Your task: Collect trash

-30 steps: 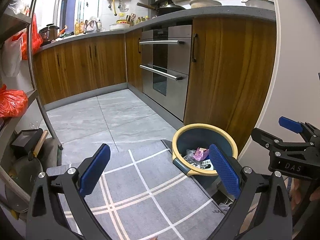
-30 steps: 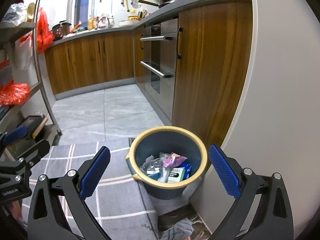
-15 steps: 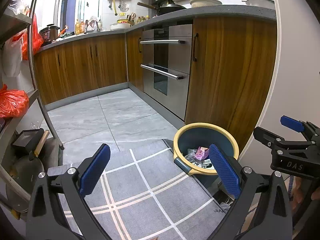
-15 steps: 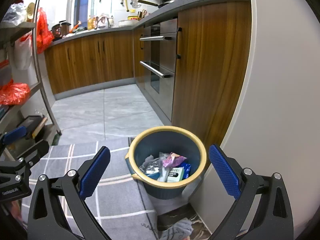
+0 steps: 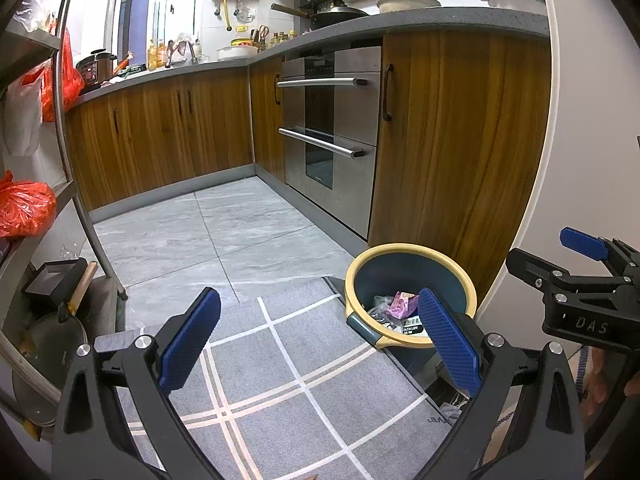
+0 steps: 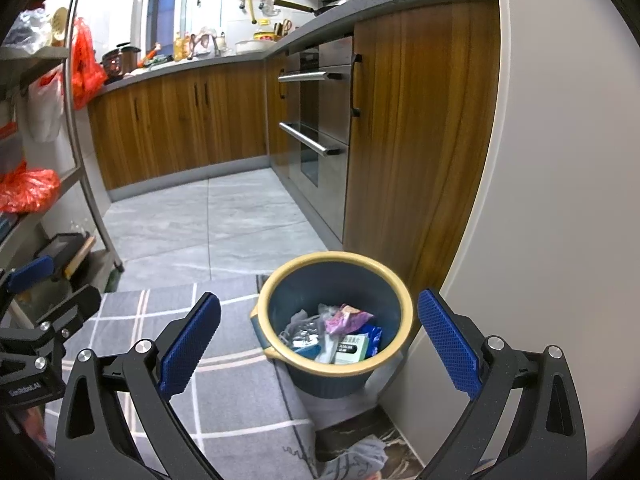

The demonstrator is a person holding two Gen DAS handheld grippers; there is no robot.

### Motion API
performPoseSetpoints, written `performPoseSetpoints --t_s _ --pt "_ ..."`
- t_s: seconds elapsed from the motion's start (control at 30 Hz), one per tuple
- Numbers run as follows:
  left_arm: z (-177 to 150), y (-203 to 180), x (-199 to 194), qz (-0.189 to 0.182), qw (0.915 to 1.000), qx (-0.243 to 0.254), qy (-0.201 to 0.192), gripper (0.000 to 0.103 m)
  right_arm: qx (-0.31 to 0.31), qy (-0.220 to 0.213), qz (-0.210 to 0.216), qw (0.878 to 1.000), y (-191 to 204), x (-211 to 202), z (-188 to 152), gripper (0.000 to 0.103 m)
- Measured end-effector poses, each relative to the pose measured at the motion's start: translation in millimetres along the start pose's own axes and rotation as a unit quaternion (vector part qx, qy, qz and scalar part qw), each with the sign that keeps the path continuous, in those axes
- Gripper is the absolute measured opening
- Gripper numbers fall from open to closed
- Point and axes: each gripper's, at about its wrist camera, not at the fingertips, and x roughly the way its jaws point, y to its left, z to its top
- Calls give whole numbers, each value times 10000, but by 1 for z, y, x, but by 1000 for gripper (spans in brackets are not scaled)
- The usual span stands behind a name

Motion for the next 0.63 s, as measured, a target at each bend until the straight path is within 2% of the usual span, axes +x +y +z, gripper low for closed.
performPoseSetpoints --t_s 0.13,0.37,0.63 --pt "-2 -1 1 9 10000 32 -10 97 -3 11 4 10000 0 0 0 98" --pt "-4 1 -2 -187 9997 143 -48 97 21 28 -5 10000 1 -2 -2 98" --pt "-6 6 0 -45 9999 98 63 97 39 38 -22 10000 4 -4 -3 98"
